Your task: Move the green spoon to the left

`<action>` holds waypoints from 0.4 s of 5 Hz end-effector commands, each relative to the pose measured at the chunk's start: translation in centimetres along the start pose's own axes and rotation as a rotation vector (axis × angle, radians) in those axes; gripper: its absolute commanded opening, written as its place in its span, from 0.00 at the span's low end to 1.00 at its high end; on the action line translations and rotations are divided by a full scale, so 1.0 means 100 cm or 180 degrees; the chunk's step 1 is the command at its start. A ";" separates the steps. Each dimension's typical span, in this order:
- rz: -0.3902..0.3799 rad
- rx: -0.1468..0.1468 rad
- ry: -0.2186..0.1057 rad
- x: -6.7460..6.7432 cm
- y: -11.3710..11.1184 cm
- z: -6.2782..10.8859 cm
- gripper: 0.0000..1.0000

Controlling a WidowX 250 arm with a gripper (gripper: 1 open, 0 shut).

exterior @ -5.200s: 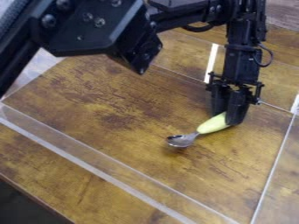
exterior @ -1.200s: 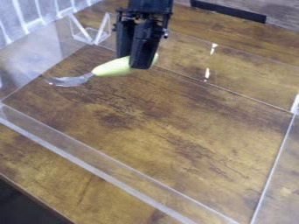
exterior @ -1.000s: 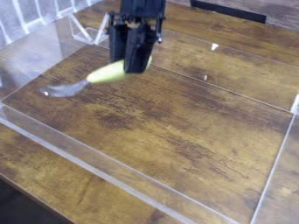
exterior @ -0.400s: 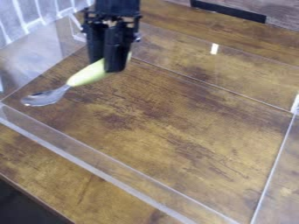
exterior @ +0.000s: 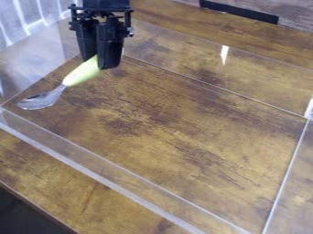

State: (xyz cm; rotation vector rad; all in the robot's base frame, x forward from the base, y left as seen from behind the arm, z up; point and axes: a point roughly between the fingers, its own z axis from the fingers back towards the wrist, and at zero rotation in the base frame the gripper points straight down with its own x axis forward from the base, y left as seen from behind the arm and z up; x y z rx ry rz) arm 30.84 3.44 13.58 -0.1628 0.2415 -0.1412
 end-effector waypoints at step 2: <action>-0.0363 0.0068 -0.0134 -0.001 0.017 0.008 0.00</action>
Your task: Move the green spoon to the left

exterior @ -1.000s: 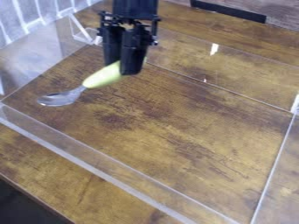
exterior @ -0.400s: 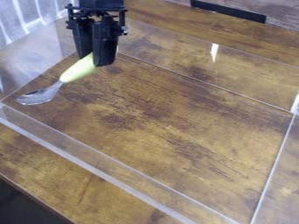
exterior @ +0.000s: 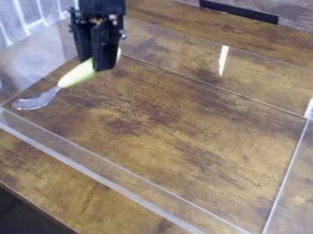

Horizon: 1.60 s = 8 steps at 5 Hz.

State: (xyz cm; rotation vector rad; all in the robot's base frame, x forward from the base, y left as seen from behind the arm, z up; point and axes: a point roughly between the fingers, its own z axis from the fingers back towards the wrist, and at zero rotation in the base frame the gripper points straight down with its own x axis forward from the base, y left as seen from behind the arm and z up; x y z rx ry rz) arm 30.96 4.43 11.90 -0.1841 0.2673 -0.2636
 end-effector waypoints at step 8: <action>-0.0750 0.0252 -0.0390 0.054 0.073 0.001 1.00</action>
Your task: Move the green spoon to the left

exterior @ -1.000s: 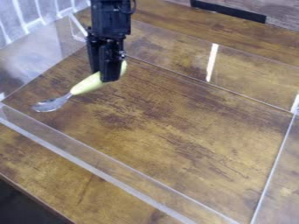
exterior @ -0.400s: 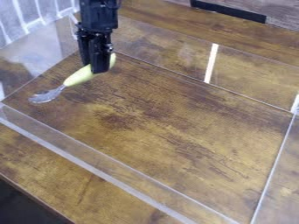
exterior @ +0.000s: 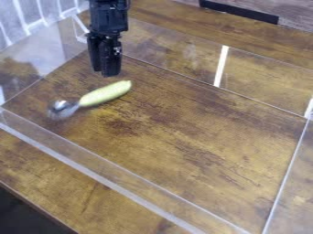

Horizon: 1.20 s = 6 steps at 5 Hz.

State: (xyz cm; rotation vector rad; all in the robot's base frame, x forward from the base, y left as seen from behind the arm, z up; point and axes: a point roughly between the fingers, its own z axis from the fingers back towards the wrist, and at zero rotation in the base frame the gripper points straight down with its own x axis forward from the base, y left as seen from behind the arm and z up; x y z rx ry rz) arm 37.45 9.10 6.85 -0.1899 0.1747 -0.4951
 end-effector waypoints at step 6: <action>-0.0158 0.0072 -0.0094 -0.006 -0.026 0.016 1.00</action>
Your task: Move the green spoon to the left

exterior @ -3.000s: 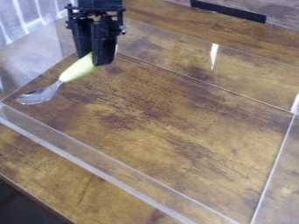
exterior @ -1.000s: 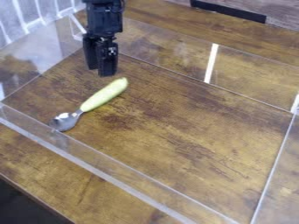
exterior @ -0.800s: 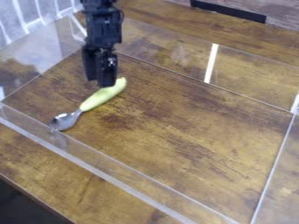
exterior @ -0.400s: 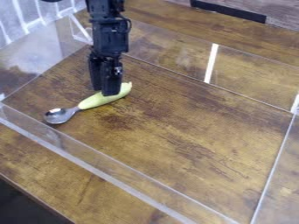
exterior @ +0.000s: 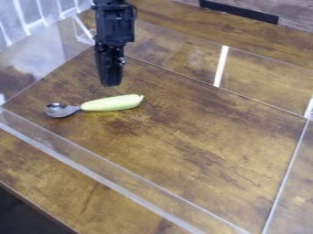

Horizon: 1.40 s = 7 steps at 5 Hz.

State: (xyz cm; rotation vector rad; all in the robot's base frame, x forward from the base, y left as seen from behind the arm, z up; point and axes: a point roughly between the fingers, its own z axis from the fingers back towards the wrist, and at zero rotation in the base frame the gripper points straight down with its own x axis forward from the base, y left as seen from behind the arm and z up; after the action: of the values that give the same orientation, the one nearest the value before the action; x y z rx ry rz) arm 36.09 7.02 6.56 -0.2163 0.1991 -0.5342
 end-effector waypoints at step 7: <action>-0.0928 0.0264 0.0133 0.000 0.010 0.003 0.00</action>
State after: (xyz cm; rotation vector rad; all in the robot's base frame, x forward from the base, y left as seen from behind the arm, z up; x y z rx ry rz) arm 36.06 7.71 4.50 -0.1972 0.2409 -0.8166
